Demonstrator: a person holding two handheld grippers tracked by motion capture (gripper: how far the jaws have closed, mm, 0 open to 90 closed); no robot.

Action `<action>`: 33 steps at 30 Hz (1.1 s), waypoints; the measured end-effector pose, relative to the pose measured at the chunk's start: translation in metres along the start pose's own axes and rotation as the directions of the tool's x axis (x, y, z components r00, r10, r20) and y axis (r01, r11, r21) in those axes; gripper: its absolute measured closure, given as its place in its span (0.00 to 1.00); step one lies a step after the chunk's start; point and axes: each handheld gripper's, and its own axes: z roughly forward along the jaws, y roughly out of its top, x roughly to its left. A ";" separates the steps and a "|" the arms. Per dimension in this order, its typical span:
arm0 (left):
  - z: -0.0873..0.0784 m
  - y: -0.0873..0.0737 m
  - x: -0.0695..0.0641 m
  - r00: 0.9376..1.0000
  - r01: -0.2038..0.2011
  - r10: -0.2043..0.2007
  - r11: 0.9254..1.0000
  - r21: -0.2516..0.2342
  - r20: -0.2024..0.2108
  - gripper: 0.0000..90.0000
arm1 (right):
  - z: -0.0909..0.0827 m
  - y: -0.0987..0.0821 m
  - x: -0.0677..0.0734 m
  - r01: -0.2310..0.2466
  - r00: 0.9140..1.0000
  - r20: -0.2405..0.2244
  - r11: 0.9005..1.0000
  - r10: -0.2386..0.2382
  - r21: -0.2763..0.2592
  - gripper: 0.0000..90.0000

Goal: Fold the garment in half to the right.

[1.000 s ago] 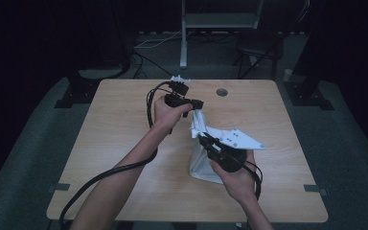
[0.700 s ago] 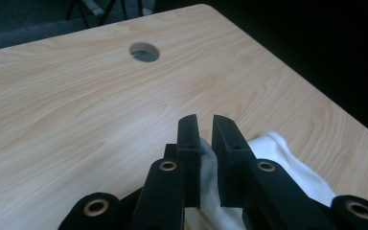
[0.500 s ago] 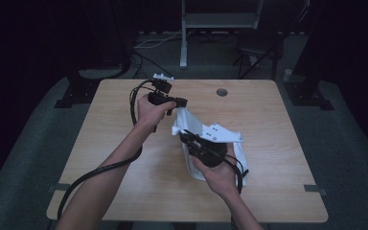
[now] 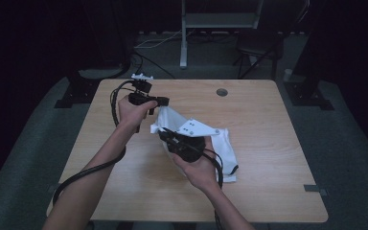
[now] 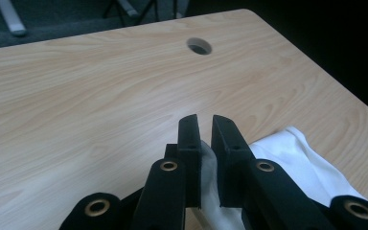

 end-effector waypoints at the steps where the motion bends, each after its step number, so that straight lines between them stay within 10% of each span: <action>1: -0.004 -0.001 0.003 1.000 0.006 -0.006 1.000 -0.006 -0.003 0.93 | 0.003 0.001 0.002 -0.007 1.000 -0.011 1.000 0.007 -0.002 0.91; 11: -0.036 0.002 0.017 0.999 0.009 -0.010 1.000 -0.028 -0.040 0.93 | 0.021 0.015 0.015 -0.010 0.998 -0.059 1.000 0.008 -0.027 0.91; 33: 0.026 0.009 -0.032 0.995 -0.102 0.102 0.992 0.073 0.002 0.92 | -0.021 -0.012 -0.017 -0.051 0.998 0.028 0.999 0.051 0.003 0.91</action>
